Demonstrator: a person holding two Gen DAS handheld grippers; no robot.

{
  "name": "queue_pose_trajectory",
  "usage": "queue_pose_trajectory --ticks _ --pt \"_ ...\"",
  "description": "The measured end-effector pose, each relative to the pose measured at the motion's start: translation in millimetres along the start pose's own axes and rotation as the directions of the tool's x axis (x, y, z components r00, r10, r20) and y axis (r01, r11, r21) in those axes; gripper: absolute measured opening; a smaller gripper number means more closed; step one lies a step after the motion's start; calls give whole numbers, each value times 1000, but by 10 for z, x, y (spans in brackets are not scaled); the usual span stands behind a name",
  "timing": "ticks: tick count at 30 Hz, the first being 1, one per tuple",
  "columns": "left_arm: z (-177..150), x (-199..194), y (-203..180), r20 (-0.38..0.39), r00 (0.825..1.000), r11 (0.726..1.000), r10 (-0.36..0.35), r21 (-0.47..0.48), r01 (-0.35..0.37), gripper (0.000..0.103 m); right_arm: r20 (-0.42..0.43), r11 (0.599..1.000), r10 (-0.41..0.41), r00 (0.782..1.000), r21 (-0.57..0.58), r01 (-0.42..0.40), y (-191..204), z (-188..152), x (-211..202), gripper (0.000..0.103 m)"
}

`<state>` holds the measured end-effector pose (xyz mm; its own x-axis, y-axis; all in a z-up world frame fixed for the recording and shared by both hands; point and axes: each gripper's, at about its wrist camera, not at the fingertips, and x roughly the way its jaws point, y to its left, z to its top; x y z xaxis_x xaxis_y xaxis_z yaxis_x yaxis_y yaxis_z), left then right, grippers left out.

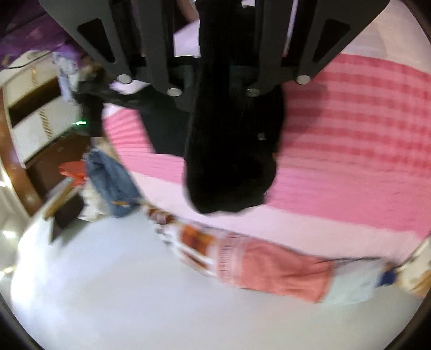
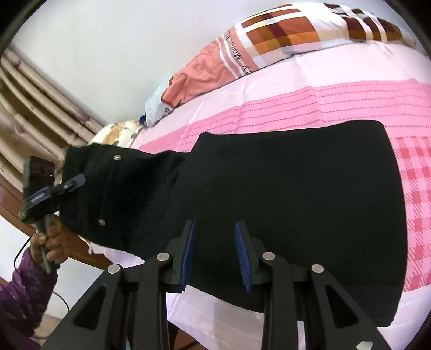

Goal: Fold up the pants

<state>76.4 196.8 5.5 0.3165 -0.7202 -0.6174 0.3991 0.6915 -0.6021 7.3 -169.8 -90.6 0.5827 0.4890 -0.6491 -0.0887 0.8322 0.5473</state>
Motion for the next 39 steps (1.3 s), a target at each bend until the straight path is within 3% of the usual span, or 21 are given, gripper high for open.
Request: queue_pose_trajectory --ticks 2,8,11,13,15,16,18,20,22,24,25,26,28,29,30,33,36,38,39 --pt "50 222 -386 -18 999 998 -34 45 35 14 2 1000 26 1000 13 -26 -75 15 -31 30" --pt "125 1404 -1293 -93 978 978 -187 72 194 15 24 986 123 992 110 -125 -460 32 -186 31" --pt "78 2018 -1486 -131 969 973 -210 68 220 28 23 969 170 985 178 -172 -766 11 -279 39" --pt "21 2280 -1477 -159 958 970 -238 1 242 28 -1 968 126 992 220 -123 -969 -16 -290 39" --pt "-8 2327 -1427 -179 937 954 -301 -72 292 35 5 951 143 990 275 -139 -1199 -64 -321 40" --pt "0 2273 -1389 -159 937 949 -313 -93 301 37 15 936 181 983 305 -177 -1286 -85 -333 39" --pt "55 2053 -1316 -86 959 961 -272 -70 266 58 46 906 237 970 350 -238 -1412 -104 -365 38" --pt "97 1847 -1247 -25 978 977 -209 -44 207 72 61 885 269 961 379 -272 -1489 -114 -372 38" --pt "117 1674 -1139 26 988 987 -152 -39 153 75 69 852 315 946 419 -314 -1578 -131 -370 38" --pt "79 1567 -1013 26 997 997 -78 -18 79 75 78 819 358 930 453 -353 -1633 -143 -359 41" --pt "54 1544 -938 19 999 999 -29 -15 29 75 84 803 375 923 468 -369 -1656 -148 -360 46" --pt "-2 1514 -867 14 1000 1000 -8 -17 8 75 104 771 409 907 492 -404 -1677 -147 -353 58" --pt "-92 1523 -717 -6 1000 999 22 -49 -22 75 146 718 469 871 511 -472 -1673 -128 -399 74" --pt "-136 1516 -668 -10 1000 997 24 -66 -25 75 139 733 456 879 502 -459 -1631 -86 -422 82" --pt "-194 1511 -613 -14 1000 996 25 -88 -26 75 87 779 408 909 486 -396 -1567 -21 -419 84" --pt "-311 1570 -557 -25 999 994 39 -106 -41 75 -26 867 326 945 406 -288 -1317 106 -366 84" --pt "-387 1575 -554 -31 997 994 65 -85 -68 75 -99 938 237 966 284 -201 -1016 187 -237 79" --pt "-409 1590 -595 -33 995 994 97 -55 -99 75 -152 971 139 978 214 -105 -884 219 -143 26" --pt "-413 1593 -615 -32 993 993 110 -41 -112 75 -158 979 102 982 191 -71 -861 218 -149 24"
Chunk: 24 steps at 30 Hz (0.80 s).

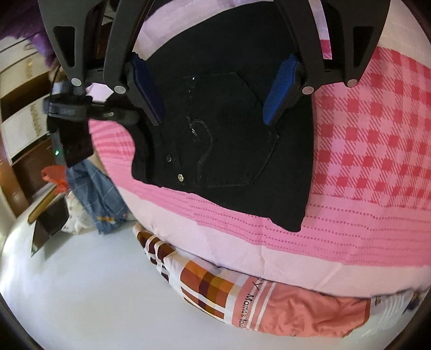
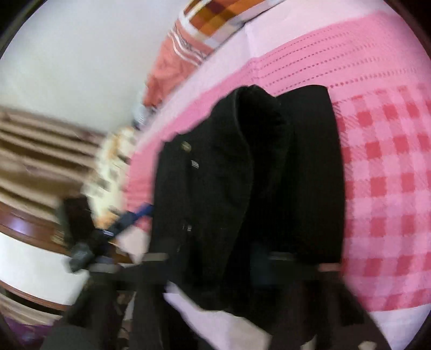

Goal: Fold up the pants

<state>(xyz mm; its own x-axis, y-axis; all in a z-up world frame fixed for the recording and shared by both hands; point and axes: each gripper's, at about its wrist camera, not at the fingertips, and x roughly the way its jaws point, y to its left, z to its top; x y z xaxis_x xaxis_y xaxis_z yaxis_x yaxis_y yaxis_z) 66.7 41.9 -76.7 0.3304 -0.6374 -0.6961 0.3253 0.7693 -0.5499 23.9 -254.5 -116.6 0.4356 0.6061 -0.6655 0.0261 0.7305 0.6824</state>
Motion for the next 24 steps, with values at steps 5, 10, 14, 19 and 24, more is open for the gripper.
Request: queue_pose_trajectory --ticks 5,10,14,19,24 --pt "2 6 -67 2 999 999 33 17 -33 75 95 1000 -1 996 9 0 -42 -55 -301 15" --pt "-43 186 -132 -15 997 995 78 65 -77 82 82 994 36 996 98 -44 -418 -90 -323 15" --pt "-107 253 -140 -28 995 993 94 72 -92 82 102 986 85 991 137 -99 -531 -141 -358 15" --pt "-159 290 -120 -31 994 990 103 102 -100 82 90 983 96 991 149 -108 -635 -113 -348 15" --pt "-214 288 -116 -20 994 985 110 138 -106 83 87 975 119 989 177 -132 -702 -122 -341 17"
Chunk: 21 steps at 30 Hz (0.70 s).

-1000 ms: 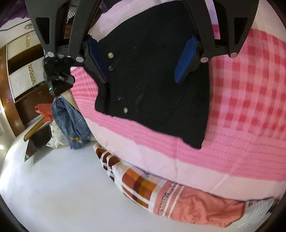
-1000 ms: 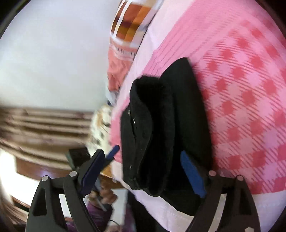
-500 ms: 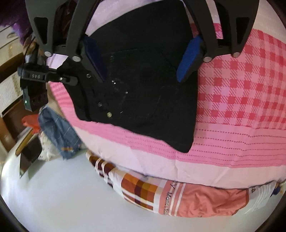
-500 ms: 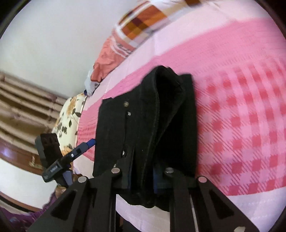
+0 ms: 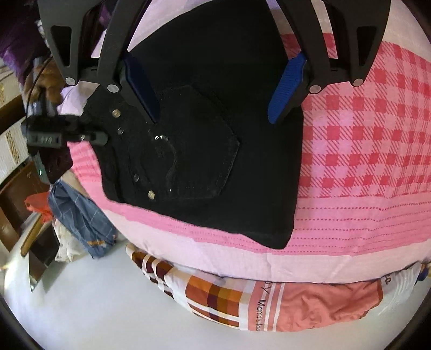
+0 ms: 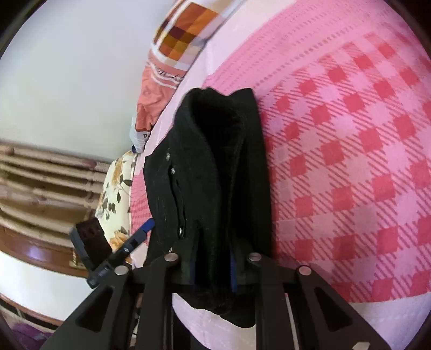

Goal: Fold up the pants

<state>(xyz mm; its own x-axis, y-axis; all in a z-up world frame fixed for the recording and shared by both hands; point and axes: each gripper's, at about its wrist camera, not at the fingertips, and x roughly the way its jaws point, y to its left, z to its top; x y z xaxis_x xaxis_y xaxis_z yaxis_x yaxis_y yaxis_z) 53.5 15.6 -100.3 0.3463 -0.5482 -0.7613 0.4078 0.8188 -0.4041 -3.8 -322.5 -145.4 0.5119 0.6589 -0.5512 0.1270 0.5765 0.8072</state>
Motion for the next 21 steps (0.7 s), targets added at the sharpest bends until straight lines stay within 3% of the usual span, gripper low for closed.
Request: queue_pose_trajectory --ticks 3,5,6,8,9,13,16,19,21 --pt "-19 -10 -30 2 1000 1000 16 26 -16 83 47 991 -102 994 -80 105 188 -35 -148 25" --pt "-13 -51 -27 12 1000 1000 15 18 -15 83 121 973 -181 976 -122 196 334 -29 -305 25" --pt "-8 -79 -1 23 1000 1000 12 4 -12 83 198 960 -212 957 -141 242 445 -12 -465 25" --pt "5 -140 92 52 999 999 0 -36 2 83 288 955 -187 939 -171 242 635 19 -650 26" --pt "11 -165 161 62 998 998 -7 -64 11 83 299 954 -154 942 -203 220 740 40 -667 26" --pt "6 -173 427 59 998 987 -2 -157 11 83 208 934 -141 968 -296 199 940 76 -285 26" --pt "-98 -125 532 31 1000 981 -1 -195 7 83 147 904 -224 963 -338 262 858 -82 -15 26" --pt "-232 -149 477 79 997 990 17 -139 -6 83 146 887 -254 956 -359 290 644 -299 82 15" --pt "-301 -102 315 88 992 996 88 -20 -86 83 157 908 -228 961 -323 269 519 -268 34 0"
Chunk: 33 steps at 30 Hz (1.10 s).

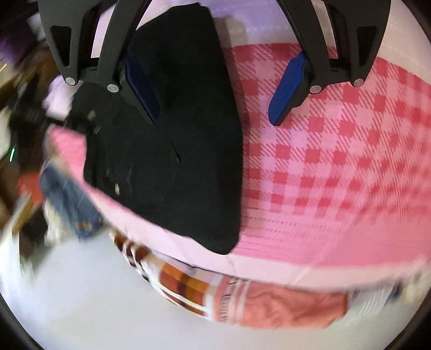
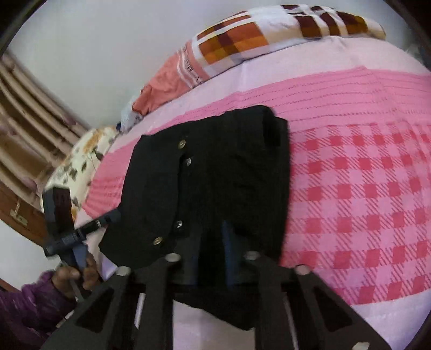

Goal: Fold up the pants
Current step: 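Lay the folded pants down and open both grippers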

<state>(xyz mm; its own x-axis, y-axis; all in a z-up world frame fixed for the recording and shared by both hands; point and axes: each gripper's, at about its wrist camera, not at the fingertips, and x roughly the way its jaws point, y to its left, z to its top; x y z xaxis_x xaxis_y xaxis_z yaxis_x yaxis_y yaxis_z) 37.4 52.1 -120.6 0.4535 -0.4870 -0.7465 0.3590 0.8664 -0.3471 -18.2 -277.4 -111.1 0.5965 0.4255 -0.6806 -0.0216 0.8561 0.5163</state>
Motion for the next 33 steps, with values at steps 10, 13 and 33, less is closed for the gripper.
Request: queue_pose_trajectory --ticks 10,13,33 --pt "319 -304 -219 150 988 992 40 112 -57 83 122 998 -18 992 -65 26 326 489 -224 15" --pt "599 -127 -286 142 989 990 -45 137 25 83 128 996 -33 991 -73 42 357 708 -37 15" --pt "827 -216 -433 168 940 951 297 37 -307 96 306 947 -262 915 -102 305 873 367 -200 23"
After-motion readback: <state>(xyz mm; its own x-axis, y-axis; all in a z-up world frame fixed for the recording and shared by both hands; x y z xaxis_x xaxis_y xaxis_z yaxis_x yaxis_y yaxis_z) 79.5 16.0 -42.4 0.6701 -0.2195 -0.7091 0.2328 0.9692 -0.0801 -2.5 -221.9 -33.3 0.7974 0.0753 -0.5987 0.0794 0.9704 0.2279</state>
